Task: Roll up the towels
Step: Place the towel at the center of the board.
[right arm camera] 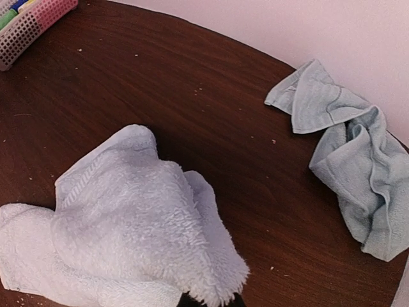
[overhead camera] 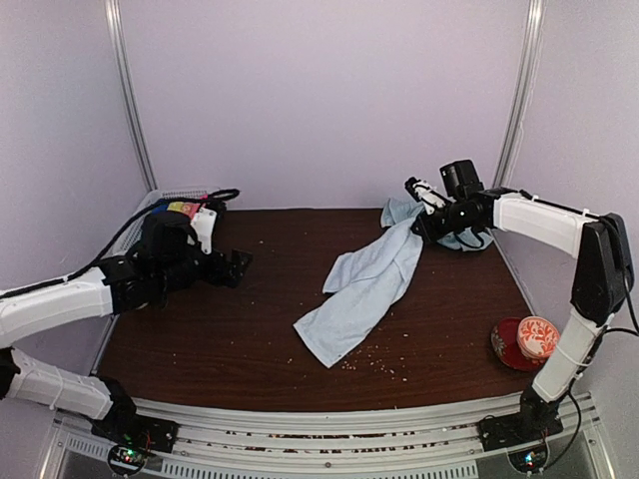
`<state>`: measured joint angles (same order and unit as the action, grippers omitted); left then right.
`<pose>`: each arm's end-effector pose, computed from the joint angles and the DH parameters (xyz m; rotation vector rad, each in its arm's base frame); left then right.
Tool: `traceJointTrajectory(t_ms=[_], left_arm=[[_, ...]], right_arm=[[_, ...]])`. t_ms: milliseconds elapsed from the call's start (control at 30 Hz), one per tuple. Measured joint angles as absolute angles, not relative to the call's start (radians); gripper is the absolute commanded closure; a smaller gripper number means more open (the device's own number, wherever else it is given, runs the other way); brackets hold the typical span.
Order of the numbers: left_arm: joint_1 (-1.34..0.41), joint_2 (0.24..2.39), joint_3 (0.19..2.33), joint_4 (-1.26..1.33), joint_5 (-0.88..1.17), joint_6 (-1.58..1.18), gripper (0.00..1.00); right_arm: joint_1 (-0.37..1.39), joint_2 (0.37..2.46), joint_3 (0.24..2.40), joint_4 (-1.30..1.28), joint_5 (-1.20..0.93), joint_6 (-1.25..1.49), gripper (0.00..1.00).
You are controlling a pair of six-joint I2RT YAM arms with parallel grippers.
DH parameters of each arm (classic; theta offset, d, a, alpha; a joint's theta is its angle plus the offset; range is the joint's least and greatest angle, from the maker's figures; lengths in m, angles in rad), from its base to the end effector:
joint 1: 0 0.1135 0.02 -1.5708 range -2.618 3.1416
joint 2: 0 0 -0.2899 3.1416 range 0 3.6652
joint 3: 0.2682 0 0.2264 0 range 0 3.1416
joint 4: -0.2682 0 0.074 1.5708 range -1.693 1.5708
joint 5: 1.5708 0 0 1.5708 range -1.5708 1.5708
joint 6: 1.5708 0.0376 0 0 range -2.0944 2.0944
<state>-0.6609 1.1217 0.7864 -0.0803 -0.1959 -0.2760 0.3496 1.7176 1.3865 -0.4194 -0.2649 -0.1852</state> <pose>0.1793 -0.1302 0.3147 0.2565 1.9850 -0.4126 0.3433 0.1356 0.3108 -0.7416 2.1991 0.3903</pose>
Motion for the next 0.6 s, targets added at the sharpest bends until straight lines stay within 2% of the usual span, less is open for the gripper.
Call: traceJointTrajectory(t_ms=[67,167,300,433,500,600], left_arm=[[-0.719,1.222,0.819,-0.056,-0.259,-0.273,0.02],[-0.758,1.351,0.862,-0.014,-0.318,-0.255,0.02],[-0.775,1.473,0.883,0.084,-0.335,-0.207,0.02],[-0.776,1.474,0.861,0.196,-0.303,-0.152,0.02],[-0.776,1.453,0.834,0.256,-0.292,-0.126,0.02],[-0.776,1.419,0.783,0.33,-0.291,-0.105,0.02]], right_arm=[[0.323,1.705,1.378,-0.422,-0.236,-0.189,1.0],[0.298,1.706,1.356,-0.422,-0.18,-0.198,0.88],[0.286,1.71,1.316,-0.423,-0.068,-0.237,0.54],[0.299,1.696,1.267,-0.401,0.001,-0.306,0.27],[0.324,1.665,1.219,-0.381,0.02,-0.357,0.21],[0.4,1.6,1.154,-0.36,0.039,-0.431,0.22]])
